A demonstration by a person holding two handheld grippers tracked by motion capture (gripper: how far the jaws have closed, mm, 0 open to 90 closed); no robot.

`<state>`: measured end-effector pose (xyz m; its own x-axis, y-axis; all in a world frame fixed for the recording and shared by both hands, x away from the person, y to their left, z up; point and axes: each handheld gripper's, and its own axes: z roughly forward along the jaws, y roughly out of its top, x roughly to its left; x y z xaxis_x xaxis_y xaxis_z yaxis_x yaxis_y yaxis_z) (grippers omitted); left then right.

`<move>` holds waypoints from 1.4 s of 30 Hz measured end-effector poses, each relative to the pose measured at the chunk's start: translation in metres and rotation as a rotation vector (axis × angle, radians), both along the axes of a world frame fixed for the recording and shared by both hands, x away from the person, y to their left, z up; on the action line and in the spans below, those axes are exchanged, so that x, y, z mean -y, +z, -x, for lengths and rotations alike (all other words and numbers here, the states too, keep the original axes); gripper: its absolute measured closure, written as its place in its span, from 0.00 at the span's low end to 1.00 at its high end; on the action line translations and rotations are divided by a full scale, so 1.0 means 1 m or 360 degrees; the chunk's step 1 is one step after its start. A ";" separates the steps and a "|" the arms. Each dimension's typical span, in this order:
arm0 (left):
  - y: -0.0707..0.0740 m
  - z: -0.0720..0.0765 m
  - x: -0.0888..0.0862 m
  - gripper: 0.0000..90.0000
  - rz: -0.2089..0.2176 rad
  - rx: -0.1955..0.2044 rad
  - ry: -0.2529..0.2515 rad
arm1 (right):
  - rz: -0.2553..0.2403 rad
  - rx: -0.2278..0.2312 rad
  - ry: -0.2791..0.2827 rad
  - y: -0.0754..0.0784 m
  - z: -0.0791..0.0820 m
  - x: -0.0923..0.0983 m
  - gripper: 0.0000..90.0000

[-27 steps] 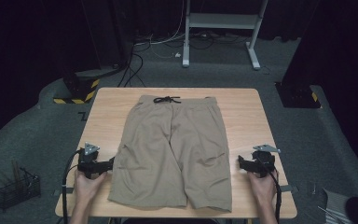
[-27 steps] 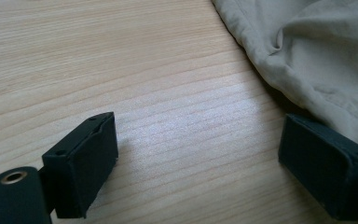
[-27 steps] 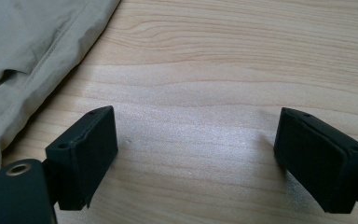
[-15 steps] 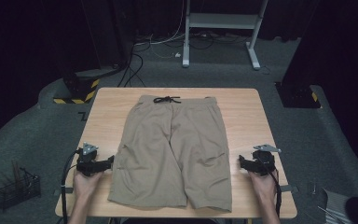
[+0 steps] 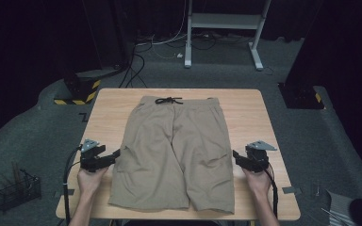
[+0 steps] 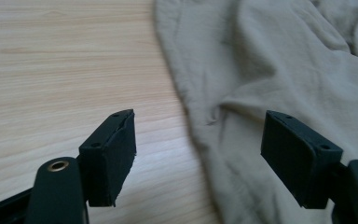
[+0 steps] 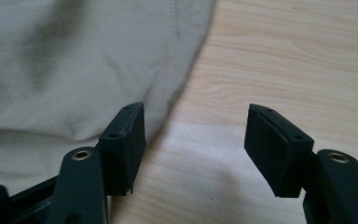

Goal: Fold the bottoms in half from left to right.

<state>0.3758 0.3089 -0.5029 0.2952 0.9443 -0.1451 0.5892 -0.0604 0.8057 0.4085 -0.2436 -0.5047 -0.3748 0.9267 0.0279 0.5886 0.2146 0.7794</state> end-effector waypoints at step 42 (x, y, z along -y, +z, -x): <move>-0.022 0.014 0.063 0.31 -0.0277 -0.0121 -0.0259 | 0.0126 -0.0093 0.0274 -0.016 0.025 -0.020 0.46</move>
<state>0.3618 0.2455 -0.5244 0.4397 0.8981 -0.0122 0.6188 -0.2931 0.7288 0.3836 -0.2234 -0.5210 -0.5281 0.8490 -0.0163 0.5815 0.3755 0.7217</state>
